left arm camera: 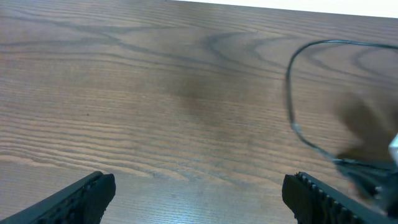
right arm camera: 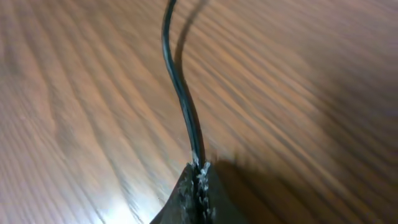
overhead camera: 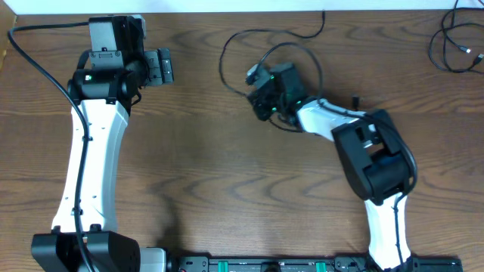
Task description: Untangle cables
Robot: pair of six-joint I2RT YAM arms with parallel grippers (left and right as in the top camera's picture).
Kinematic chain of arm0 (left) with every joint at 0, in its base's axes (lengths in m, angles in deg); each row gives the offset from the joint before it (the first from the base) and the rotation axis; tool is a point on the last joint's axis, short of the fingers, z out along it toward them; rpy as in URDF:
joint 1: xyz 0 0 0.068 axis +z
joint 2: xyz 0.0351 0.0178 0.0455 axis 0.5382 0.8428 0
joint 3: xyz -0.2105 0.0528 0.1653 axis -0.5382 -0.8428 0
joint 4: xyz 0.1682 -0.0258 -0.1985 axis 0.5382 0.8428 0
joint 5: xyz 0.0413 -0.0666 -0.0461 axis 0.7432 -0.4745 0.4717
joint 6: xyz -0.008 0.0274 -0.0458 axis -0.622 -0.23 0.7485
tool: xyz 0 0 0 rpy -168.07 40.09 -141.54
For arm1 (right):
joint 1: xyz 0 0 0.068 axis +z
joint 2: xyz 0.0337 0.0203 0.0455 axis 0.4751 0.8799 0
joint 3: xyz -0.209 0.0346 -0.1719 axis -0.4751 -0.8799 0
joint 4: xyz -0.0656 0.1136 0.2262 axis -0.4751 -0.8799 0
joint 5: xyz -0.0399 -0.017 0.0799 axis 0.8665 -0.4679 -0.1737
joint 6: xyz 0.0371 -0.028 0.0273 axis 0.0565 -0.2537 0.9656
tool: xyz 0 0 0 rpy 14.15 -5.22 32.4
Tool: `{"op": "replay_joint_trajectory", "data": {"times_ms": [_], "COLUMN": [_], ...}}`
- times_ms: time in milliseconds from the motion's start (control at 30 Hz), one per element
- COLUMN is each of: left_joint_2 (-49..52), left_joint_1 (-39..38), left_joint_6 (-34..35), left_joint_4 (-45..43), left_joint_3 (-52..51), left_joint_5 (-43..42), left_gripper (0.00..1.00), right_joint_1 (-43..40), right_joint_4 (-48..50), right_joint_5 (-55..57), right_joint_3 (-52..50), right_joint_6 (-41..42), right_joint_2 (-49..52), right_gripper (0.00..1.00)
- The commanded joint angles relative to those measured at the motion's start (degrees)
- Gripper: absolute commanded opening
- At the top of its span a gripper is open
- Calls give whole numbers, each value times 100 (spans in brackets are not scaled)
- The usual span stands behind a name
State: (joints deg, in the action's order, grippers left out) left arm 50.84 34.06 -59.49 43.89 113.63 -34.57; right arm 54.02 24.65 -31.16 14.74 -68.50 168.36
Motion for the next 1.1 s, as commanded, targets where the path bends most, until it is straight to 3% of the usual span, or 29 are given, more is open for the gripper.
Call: {"op": "replay_joint_trajectory", "data": {"times_ms": [0,233,467,700,1067], "left_joint_2": [-2,-2,-2,-2,-2], "left_joint_1": [24,24,24,24,24], "left_joint_6": [90,90,90,90,90], "left_joint_4": [0,0,0,0,0], "left_joint_3": [17,17,17,17,17], "left_joint_5": [31,31,31,31,31], "left_gripper": [92,92,92,92,92], "right_joint_1": [-356,-501,-505,-717,-1779], "right_joint_4": [-1172,-3115,-4544,-4909,-4369], "right_joint_5": [876,887,1172,1674,2120], "right_joint_3": [-527,-527,-568,-802,-1744], "right_joint_6": [470,601,1272,2297,3788], "right_joint_2": [748,748,748,748,748], "right_gripper": [1,1,1,1,1]}}
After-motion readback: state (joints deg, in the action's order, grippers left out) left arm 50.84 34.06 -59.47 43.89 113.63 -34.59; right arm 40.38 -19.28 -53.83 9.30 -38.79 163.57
